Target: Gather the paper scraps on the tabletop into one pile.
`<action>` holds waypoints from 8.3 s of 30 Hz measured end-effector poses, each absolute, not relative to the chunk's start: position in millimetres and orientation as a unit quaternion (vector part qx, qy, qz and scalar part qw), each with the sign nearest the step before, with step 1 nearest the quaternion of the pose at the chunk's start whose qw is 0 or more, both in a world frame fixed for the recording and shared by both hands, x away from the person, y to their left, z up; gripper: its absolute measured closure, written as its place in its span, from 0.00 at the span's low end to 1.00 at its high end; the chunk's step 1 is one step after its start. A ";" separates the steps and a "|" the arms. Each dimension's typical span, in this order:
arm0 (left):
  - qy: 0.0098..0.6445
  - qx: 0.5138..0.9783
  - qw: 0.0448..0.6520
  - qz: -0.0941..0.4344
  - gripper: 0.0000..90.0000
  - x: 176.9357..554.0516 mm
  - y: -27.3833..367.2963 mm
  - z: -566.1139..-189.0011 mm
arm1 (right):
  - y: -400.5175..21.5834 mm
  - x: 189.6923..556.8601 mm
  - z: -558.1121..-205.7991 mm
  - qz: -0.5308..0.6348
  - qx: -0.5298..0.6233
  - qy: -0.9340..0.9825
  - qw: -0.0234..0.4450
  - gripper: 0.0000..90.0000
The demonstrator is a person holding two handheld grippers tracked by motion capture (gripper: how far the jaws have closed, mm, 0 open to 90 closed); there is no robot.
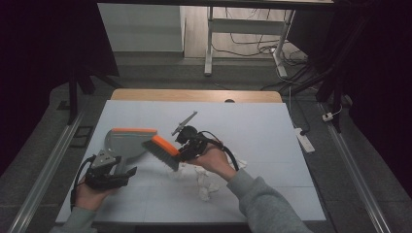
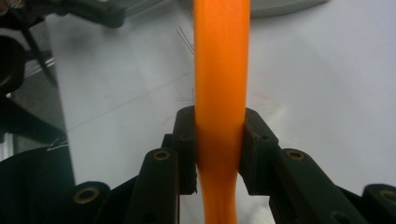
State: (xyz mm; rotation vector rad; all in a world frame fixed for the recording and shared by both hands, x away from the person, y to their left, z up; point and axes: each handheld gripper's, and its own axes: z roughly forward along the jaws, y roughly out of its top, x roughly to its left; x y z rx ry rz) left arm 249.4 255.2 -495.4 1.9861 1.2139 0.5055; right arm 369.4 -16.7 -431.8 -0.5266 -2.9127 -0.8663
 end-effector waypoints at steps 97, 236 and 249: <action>0.469 0.780 0.364 0.197 0.32 249.6 252.5 -496.9 | -112.2 302.0 -434.7 -0.205 -0.143 -0.964 0.091 0.78; 0.466 0.785 0.360 0.195 0.32 249.8 250.4 -499.5 | -64.5 408.9 -426.7 -0.301 -0.330 -0.895 -0.003 0.78; 0.465 0.785 0.361 0.193 0.32 250.0 248.9 -499.7 | -139.0 393.4 -402.0 -0.332 -0.350 -0.875 -0.023 0.78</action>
